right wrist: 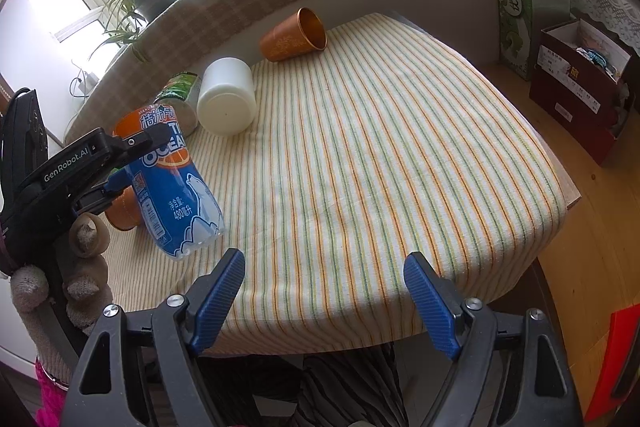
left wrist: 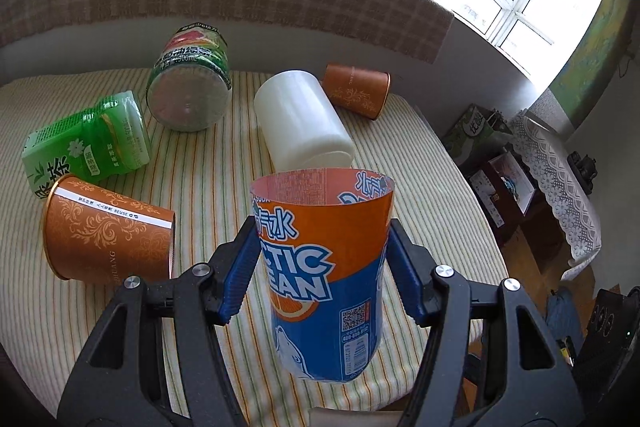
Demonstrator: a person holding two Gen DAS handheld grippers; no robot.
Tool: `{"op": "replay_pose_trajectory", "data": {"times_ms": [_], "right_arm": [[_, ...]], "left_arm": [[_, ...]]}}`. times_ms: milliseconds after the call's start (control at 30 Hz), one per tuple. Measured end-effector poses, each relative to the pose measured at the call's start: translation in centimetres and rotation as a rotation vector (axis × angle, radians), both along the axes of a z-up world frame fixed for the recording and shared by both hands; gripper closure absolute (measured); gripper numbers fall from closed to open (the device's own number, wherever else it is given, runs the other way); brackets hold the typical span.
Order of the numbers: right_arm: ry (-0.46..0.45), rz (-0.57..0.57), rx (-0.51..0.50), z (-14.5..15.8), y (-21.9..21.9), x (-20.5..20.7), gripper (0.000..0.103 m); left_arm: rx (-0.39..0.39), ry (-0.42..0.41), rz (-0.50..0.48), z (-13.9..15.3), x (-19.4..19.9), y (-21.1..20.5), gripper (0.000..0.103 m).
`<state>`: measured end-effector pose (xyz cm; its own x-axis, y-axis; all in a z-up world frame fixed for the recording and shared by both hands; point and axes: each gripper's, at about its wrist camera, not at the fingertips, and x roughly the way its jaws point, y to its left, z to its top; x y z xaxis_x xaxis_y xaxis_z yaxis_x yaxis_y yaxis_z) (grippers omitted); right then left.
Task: Flip cup upright
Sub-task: 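Rotate the held bottle with the left tool until its cap points up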
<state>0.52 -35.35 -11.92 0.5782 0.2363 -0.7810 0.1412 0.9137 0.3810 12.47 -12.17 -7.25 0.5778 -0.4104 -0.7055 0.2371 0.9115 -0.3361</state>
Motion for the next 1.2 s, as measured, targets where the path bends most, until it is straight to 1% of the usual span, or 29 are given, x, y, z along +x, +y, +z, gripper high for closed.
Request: {"op": "replay_pose_trajectory", "data": {"times_ms": [300, 533, 767, 1067, 1200], "right_arm": [[0.004, -0.005, 0.004, -0.2, -0.1, 0.0, 0.019], [0.002, -0.008, 0.001, -0.1, -0.2, 0.1, 0.019], [-0.002, 0.0, 0.002, 0.1, 0.1, 0.1, 0.019], [-0.004, 0.003, -0.002, 0.2, 0.3, 0.0, 0.019], [-0.009, 0.01, -0.005, 0.4, 0.7, -0.2, 0.019]], "left_arm": [[0.127, -0.129, -0.012, 0.1, -0.9, -1.7, 0.04], [0.159, -0.171, -0.029, 0.3, -2.1, -2.1, 0.04], [0.151, -0.178, -0.048, 0.4, -3.1, -1.8, 0.04], [0.07, -0.115, -0.088, 0.0, -4.3, -0.7, 0.04], [0.038, -0.086, -0.101, -0.2, -4.6, -0.2, 0.038]]}}
